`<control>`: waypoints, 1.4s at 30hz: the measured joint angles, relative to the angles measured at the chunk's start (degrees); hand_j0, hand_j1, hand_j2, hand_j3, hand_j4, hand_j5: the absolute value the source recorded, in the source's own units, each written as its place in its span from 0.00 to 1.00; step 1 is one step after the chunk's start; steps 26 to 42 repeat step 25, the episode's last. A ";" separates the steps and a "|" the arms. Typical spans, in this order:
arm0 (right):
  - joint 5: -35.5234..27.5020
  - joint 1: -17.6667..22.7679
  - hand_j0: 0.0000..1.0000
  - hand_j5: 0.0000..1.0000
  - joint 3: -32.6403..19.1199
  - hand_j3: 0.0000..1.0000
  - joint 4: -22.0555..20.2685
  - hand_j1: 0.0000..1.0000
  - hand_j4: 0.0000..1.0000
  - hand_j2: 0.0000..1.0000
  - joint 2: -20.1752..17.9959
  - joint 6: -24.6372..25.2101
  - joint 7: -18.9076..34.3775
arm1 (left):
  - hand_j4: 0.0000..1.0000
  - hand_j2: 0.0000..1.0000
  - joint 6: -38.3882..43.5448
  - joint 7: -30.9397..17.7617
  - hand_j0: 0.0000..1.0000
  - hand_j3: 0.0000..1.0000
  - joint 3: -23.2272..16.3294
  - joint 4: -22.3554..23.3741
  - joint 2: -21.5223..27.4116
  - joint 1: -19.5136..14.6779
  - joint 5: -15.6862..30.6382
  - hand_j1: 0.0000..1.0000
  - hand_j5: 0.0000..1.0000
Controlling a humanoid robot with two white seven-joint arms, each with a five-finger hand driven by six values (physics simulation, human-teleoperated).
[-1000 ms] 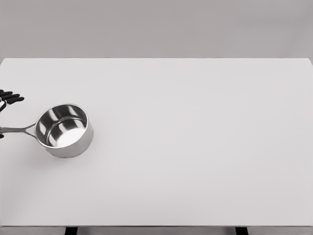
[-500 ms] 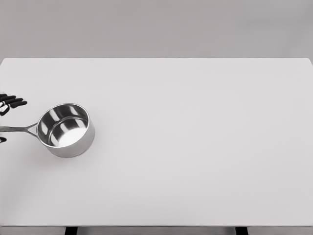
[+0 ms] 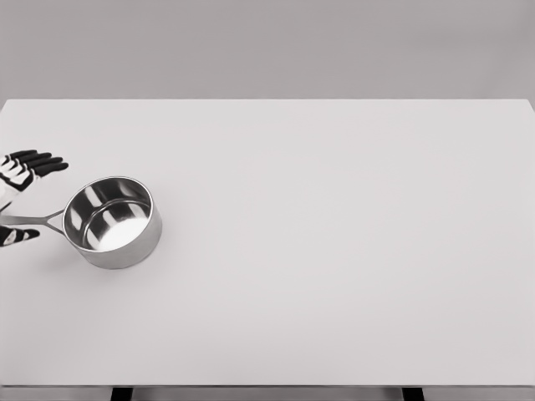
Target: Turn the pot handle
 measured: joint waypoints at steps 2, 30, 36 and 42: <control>0.00 0.00 1.00 1.00 0.00 1.00 0.00 1.00 1.00 1.00 0.00 -0.01 0.00 | 1.00 1.00 0.00 0.00 1.00 1.00 0.08 -0.93 0.25 0.00 1.75 1.00 1.00; 0.00 0.00 1.00 1.00 0.00 1.00 0.00 1.00 1.00 1.00 0.00 0.00 0.00 | 1.00 1.00 -0.01 -0.60 1.00 1.00 -16.77 -7.37 0.57 -15.73 13.12 1.00 1.00; 0.00 0.00 1.00 1.00 0.00 1.00 0.00 1.00 1.00 1.00 0.00 0.00 0.00 | 1.00 1.00 -0.01 -0.60 1.00 1.00 -16.77 -7.37 0.57 -15.73 13.12 1.00 1.00; 0.00 0.00 1.00 1.00 0.00 1.00 0.00 1.00 1.00 1.00 0.00 0.00 0.00 | 1.00 1.00 -0.01 -0.60 1.00 1.00 -16.77 -7.37 0.57 -15.73 13.12 1.00 1.00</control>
